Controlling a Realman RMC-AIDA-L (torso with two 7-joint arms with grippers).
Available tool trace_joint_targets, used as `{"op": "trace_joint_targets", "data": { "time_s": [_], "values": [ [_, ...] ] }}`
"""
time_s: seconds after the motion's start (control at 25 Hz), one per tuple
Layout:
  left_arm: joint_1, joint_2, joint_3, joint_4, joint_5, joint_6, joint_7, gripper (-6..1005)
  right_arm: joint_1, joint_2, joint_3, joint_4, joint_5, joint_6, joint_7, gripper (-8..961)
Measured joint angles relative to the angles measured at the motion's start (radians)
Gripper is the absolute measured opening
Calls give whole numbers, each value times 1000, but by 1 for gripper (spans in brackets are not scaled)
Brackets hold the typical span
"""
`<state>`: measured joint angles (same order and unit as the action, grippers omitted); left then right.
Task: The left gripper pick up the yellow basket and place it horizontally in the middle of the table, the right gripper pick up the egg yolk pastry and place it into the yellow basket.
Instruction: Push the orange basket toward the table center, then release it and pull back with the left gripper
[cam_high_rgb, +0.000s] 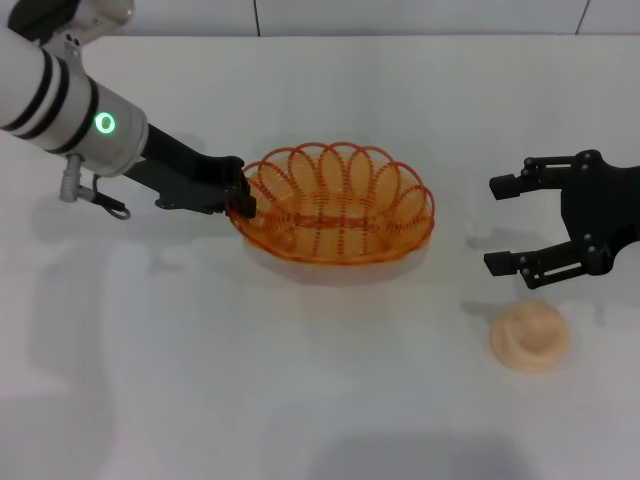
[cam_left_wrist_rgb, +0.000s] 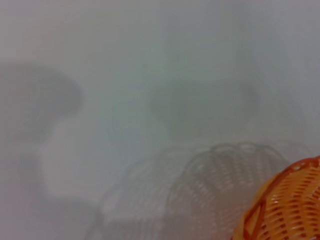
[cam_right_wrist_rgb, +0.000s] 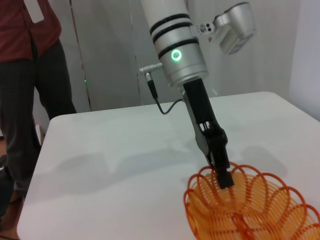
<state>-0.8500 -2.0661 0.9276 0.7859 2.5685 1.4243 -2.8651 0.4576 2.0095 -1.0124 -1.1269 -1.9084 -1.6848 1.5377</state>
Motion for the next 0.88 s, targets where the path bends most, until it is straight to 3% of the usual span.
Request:
{"op": "trace_joint_targets", "data": {
  "time_s": [0.16,0.88],
  "values": [
    [-4,-9,12,-20,0,-39,6,86,-1,-1,0,-1,0,-9,-2,873],
    [5,-12,74,-70,-67,-116,18,85,0,0,0,0,0,-24,-2,872]
  ]
}}
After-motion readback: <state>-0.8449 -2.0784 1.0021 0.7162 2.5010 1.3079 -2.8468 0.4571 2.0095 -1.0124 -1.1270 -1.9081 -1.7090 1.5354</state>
